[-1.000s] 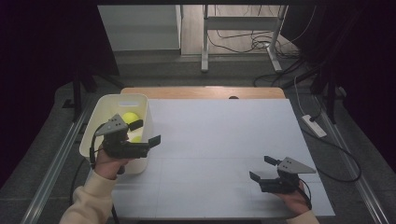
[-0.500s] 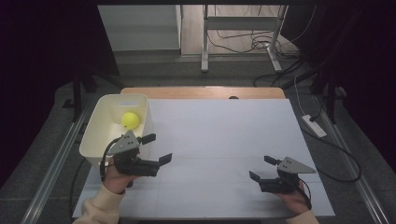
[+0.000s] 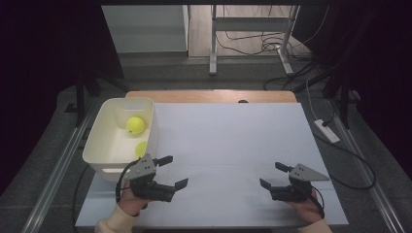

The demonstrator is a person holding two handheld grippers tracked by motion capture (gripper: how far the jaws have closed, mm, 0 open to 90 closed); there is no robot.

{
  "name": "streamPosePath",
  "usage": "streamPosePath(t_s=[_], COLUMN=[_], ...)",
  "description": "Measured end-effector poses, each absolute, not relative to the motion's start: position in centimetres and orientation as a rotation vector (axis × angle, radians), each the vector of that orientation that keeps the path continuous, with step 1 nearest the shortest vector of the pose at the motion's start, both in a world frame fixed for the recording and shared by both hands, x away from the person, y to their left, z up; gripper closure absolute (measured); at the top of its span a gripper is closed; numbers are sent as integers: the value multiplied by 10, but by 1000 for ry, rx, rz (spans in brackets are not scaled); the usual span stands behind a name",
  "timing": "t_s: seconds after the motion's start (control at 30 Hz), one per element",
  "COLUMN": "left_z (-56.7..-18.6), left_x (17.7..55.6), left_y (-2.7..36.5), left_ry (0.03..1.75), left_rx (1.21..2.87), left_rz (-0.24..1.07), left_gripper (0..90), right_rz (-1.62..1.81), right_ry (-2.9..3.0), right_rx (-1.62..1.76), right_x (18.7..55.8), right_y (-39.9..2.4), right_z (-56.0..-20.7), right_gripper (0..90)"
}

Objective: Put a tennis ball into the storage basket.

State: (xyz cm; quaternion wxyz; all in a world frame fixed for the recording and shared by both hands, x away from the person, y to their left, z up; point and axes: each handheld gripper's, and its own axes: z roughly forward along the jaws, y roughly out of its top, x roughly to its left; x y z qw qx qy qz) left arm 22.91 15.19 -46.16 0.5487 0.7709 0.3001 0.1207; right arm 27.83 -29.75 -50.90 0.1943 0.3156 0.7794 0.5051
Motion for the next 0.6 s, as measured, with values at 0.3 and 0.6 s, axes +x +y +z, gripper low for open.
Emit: streamPosePath(t_s=[0.3,0.6], left_z=[-497,-515], left_x=[231,234], left_y=[150,156], left_ry=[725,748], left_rx=[1871,1891], left_rz=[301,312], left_gripper=[94,91], right_rz=[1420,1415], right_ry=[2189,2202], right_rx=[877,866], right_x=[277,277], right_y=[-298,-297], right_z=[-509,-510], right_gripper=[131,131])
